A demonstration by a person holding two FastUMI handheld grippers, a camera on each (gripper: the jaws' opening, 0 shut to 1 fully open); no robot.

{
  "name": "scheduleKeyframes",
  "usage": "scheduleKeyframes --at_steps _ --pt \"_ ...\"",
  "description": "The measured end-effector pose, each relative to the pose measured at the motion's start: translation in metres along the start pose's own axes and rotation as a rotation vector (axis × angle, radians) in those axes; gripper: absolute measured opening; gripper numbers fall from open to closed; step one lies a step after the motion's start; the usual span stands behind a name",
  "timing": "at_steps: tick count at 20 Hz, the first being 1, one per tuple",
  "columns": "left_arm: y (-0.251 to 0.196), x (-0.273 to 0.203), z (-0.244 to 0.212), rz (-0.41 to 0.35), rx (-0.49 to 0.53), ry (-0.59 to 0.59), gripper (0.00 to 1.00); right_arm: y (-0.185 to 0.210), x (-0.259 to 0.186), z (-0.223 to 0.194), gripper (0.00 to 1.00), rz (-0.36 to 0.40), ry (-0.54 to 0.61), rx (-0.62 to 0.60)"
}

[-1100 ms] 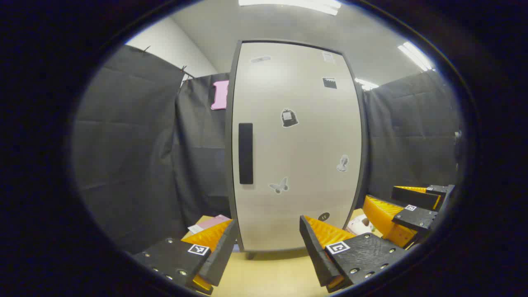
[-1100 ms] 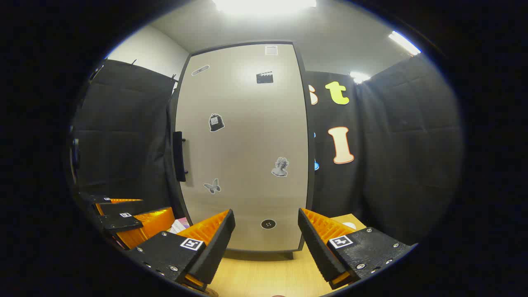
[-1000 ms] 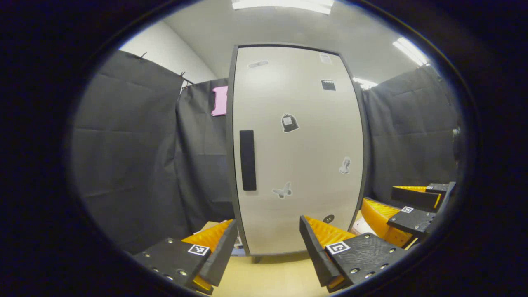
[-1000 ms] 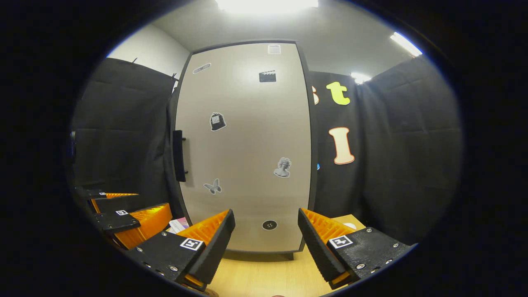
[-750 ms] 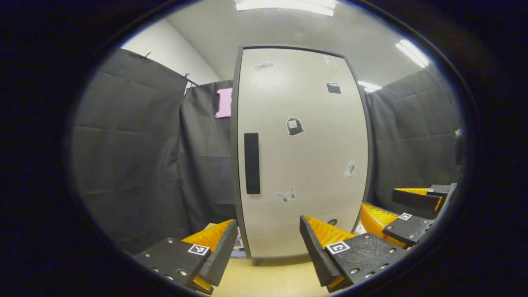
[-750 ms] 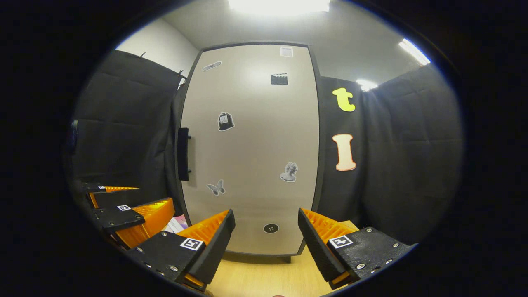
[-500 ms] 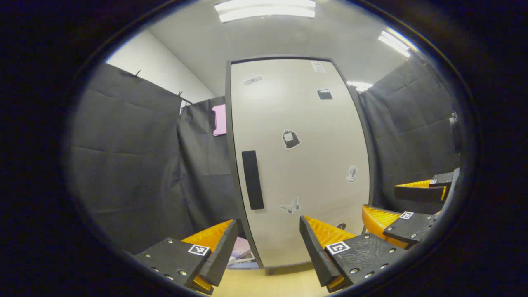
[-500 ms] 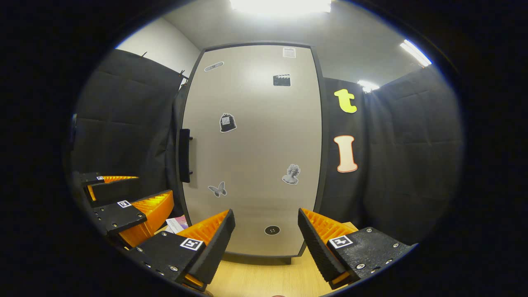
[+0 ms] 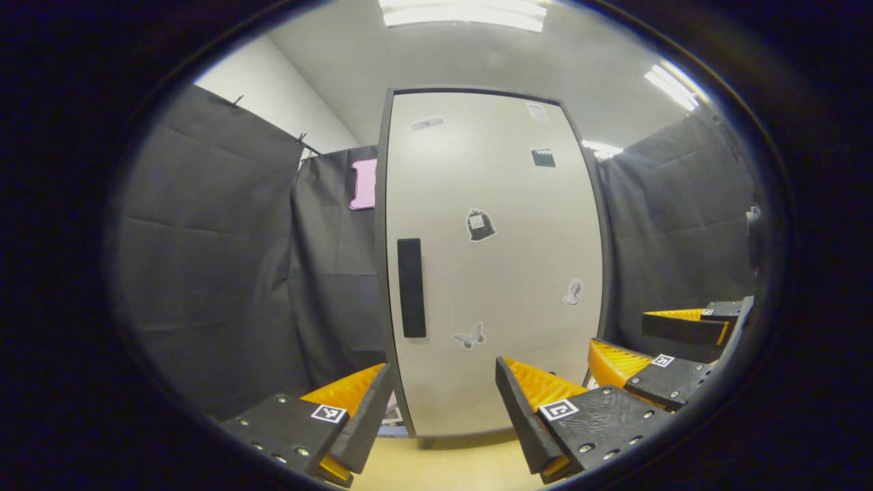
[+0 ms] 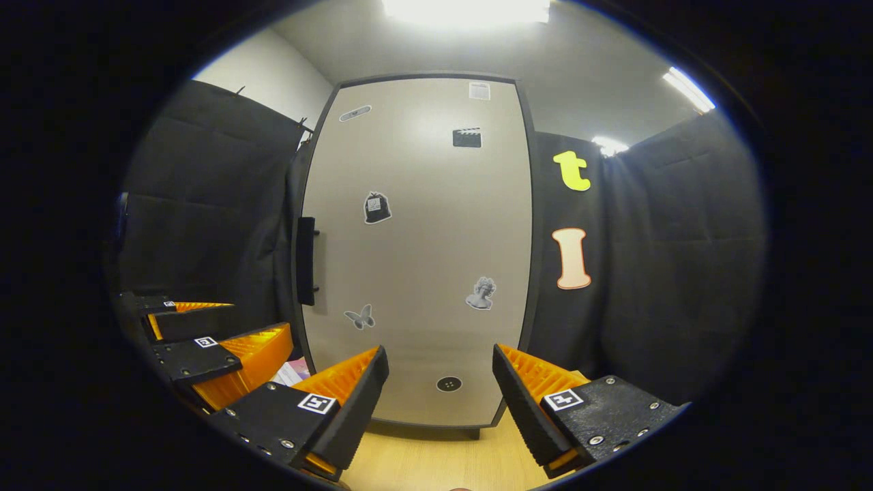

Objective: Open the cabinet door with the right hand, grasp the bottle in the cabinet with the left hand and place it on the coaster, then close the cabinet door with the right hand.

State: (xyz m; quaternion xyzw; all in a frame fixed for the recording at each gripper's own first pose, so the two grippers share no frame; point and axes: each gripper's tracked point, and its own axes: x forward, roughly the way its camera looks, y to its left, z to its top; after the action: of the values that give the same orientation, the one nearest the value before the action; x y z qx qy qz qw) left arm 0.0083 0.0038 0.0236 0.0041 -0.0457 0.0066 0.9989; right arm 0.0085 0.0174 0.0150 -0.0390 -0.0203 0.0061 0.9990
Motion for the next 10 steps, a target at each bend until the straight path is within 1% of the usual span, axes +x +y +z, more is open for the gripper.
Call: scheduleKeyframes --at_steps 2,3,4,7,8,10 --pt "0.002 -0.001 0.001 0.000 -0.002 -0.002 0.93 0.001 -0.001 0.002 0.95 0.005 -0.009 -0.003" --pt "0.003 -0.001 0.001 0.000 0.002 -0.003 0.86 0.000 -0.002 0.002 0.95 0.004 -0.008 -0.009" --pt "0.004 -0.002 0.001 -0.001 0.007 -0.002 0.93 0.000 0.000 0.003 0.95 0.004 -0.012 -0.013" --pt "0.010 -0.008 0.003 0.001 0.021 -0.012 0.93 0.000 0.007 0.012 0.94 0.010 -0.038 -0.006" --pt "0.012 -0.012 0.003 0.001 0.025 -0.015 0.86 -0.001 0.009 0.016 0.94 0.010 -0.047 -0.006" --pt "0.019 -0.021 -0.001 0.015 0.031 -0.008 0.86 0.004 0.016 0.022 0.95 0.028 -0.052 -0.010"
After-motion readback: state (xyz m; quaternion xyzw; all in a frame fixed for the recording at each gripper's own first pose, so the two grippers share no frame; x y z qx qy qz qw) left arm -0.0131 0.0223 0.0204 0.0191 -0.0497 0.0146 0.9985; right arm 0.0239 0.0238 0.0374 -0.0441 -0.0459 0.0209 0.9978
